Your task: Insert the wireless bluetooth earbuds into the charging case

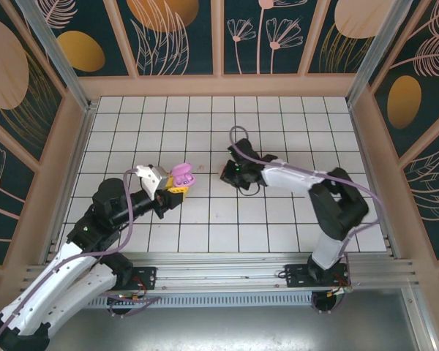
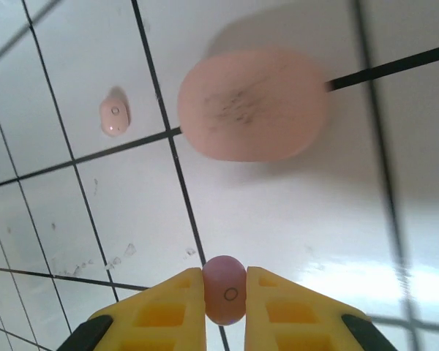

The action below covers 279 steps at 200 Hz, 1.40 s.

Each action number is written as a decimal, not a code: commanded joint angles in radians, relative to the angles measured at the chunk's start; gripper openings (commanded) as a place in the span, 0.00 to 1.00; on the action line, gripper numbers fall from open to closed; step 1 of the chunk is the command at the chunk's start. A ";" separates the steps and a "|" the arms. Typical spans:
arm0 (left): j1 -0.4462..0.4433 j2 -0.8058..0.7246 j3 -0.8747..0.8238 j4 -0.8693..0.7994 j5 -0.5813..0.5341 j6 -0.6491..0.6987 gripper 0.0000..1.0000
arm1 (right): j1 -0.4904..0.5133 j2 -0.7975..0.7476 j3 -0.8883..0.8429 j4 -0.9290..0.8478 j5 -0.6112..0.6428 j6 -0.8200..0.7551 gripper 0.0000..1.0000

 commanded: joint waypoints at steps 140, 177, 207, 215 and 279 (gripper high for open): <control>-0.002 0.460 -0.077 0.607 0.181 -0.219 0.16 | -0.394 -0.709 -0.371 -0.328 -0.083 -0.246 0.14; -0.051 0.577 -0.096 0.753 0.149 -0.217 0.16 | -0.394 -0.725 -0.343 -0.372 -0.126 -0.284 0.14; -0.122 0.703 -0.053 0.834 0.149 -0.168 0.16 | -0.393 -0.756 -0.311 -0.419 -0.149 -0.298 0.14; -0.136 0.735 -0.046 0.867 0.150 -0.166 0.16 | -0.394 -0.766 -0.303 -0.428 -0.159 -0.299 0.14; -0.218 0.908 -0.030 1.118 0.085 -0.159 0.16 | -0.383 -0.845 -0.249 -0.461 -0.261 -0.282 0.11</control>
